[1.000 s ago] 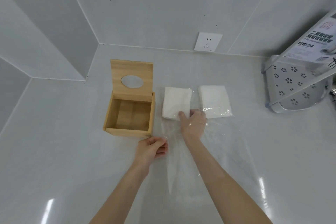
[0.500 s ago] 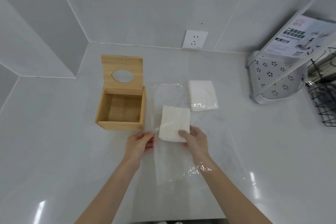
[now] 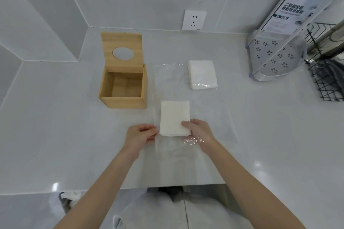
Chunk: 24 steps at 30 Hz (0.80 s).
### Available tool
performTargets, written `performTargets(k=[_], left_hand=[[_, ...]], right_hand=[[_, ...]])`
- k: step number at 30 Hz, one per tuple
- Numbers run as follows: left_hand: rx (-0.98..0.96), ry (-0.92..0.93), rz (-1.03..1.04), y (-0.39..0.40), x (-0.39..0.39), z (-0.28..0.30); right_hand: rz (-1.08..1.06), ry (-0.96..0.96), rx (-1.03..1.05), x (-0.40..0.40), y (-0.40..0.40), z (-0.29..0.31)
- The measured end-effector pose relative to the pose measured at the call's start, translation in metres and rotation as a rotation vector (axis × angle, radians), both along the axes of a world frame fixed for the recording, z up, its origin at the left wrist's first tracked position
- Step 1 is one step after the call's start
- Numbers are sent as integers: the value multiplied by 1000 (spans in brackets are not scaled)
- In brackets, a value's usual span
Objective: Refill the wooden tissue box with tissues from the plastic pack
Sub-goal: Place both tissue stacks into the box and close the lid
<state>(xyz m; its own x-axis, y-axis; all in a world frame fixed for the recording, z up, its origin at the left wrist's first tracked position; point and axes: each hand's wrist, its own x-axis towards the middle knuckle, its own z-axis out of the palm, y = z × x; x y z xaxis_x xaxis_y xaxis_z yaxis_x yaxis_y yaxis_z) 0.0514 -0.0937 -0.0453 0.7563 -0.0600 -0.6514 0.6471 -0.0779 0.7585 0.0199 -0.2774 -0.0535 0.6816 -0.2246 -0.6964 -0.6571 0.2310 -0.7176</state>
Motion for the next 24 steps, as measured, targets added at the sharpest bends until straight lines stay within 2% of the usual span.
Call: performTargets(k=[6, 13, 20, 22, 24], left_hand=[[5, -31, 43, 1, -3, -2], [77, -75, 73, 5, -2, -15], [94, -75, 31, 5, -1, -12], [229, -105, -25, 7, 0, -7], [455, -251, -119, 7, 0, 6]], right_hand=[[163, -8, 88, -30, -10, 3], [409, 125, 181, -53, -29, 27], [809, 186, 94, -44, -44, 84], [881, 141, 57, -34, -46, 104], [915, 73, 27, -22, -46, 121]])
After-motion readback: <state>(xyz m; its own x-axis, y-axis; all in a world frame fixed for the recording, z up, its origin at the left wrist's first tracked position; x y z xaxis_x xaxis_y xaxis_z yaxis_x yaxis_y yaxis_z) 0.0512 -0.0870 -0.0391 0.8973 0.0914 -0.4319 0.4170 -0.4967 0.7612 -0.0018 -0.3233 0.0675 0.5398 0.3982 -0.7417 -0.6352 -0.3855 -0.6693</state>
